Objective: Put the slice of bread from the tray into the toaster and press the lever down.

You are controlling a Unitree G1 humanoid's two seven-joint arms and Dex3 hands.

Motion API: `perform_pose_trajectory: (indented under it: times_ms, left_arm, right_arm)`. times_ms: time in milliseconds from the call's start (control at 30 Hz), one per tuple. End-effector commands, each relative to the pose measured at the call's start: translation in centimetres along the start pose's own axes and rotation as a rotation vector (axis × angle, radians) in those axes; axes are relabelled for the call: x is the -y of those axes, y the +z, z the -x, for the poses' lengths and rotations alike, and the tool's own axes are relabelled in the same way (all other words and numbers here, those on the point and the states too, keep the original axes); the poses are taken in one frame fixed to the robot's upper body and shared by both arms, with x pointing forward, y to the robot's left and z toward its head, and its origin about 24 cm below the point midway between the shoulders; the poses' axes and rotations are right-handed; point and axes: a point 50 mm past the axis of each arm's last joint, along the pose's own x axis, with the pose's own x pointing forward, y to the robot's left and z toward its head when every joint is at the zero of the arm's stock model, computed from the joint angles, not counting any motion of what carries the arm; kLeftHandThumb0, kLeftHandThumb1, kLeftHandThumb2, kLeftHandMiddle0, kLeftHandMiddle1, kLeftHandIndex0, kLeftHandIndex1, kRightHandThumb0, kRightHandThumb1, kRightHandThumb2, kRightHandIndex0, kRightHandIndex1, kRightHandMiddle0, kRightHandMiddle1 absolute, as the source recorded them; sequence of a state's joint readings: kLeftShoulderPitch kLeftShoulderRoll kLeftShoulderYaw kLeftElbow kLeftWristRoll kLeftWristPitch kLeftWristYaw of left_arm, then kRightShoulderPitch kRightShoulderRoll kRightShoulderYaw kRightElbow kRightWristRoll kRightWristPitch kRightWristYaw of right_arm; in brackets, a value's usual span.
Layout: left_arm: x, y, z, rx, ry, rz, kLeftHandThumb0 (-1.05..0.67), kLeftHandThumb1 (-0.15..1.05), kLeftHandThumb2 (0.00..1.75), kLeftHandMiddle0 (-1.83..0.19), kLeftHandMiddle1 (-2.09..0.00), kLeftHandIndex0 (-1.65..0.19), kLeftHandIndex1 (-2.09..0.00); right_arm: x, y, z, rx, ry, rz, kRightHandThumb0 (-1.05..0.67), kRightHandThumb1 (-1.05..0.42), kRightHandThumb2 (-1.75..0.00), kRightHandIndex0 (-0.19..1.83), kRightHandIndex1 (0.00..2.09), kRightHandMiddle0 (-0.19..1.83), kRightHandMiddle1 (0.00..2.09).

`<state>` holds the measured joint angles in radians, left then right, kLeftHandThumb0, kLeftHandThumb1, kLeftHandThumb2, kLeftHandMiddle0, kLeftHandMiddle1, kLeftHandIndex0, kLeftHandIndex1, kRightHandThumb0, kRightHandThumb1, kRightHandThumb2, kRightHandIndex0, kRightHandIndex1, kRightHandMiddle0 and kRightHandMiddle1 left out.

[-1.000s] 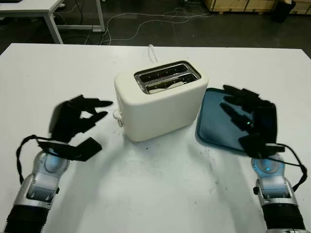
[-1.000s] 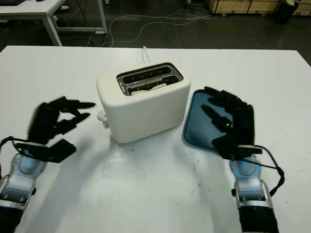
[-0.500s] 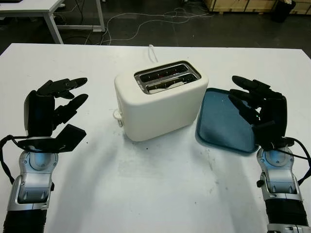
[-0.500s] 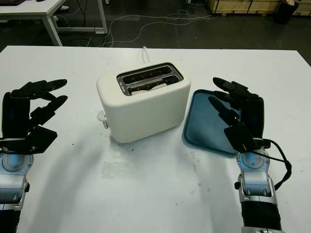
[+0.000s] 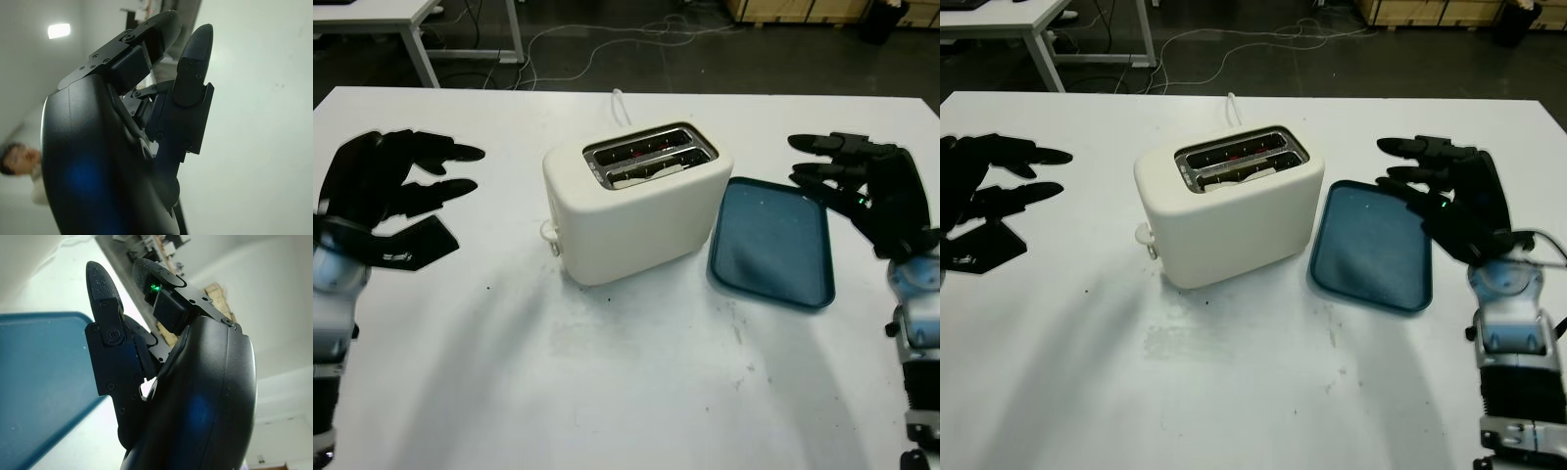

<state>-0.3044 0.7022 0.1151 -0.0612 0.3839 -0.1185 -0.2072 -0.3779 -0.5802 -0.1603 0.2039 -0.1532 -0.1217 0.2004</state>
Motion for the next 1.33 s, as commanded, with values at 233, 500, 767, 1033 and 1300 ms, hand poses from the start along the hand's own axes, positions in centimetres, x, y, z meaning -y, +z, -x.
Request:
perform_pose_trajectory:
  times_ms: [233, 500, 767, 1033, 1300]
  left_arm:
    - [-0.1, 1.0, -1.7, 0.042, -0.054, -0.098, -0.54, 0.81, 0.0, -0.77, -0.99, -1.1, -0.05]
    - [0.6, 1.6, -2.0, 0.098, -0.068, -0.128, -0.55, 0.83, 0.01, -0.76, -1.07, -1.11, -0.06]
    - [0.7, 1.6, -1.9, 0.088, -0.066, -0.107, -0.54, 0.84, 0.0, -0.73, -1.1, -1.1, -0.05]
    - [0.8, 1.6, -2.0, 0.101, -0.057, -0.108, -0.52, 0.83, 0.0, -0.73, -1.1, -1.11, -0.06]
    - [0.8, 1.7, -2.0, 0.092, -0.064, -0.104, -0.51, 0.83, 0.0, -0.72, -1.12, -1.11, -0.06]
  right_arm:
    - [0.3, 0.8, -1.8, 0.038, 0.052, 0.093, -0.46, -0.89, 0.0, 0.98, 0.0, 0.84, 0.0]
    - [-0.1, 1.3, -2.5, 0.037, 0.086, 0.159, -0.48, -0.92, -0.01, 0.95, 0.0, 0.81, 0.0]
    - [-0.1, 1.4, -2.3, 0.005, 0.101, 0.203, -0.49, -0.92, -0.03, 0.95, 0.01, 0.8, 0.0]
    - [-0.1, 1.6, -2.2, -0.009, 0.107, 0.189, -0.48, -0.92, -0.02, 0.94, 0.0, 0.8, 0.0]
    - [-0.3, 1.7, -2.3, 0.002, 0.111, 0.195, -0.46, -0.92, -0.02, 0.94, 0.01, 0.8, 0.0]
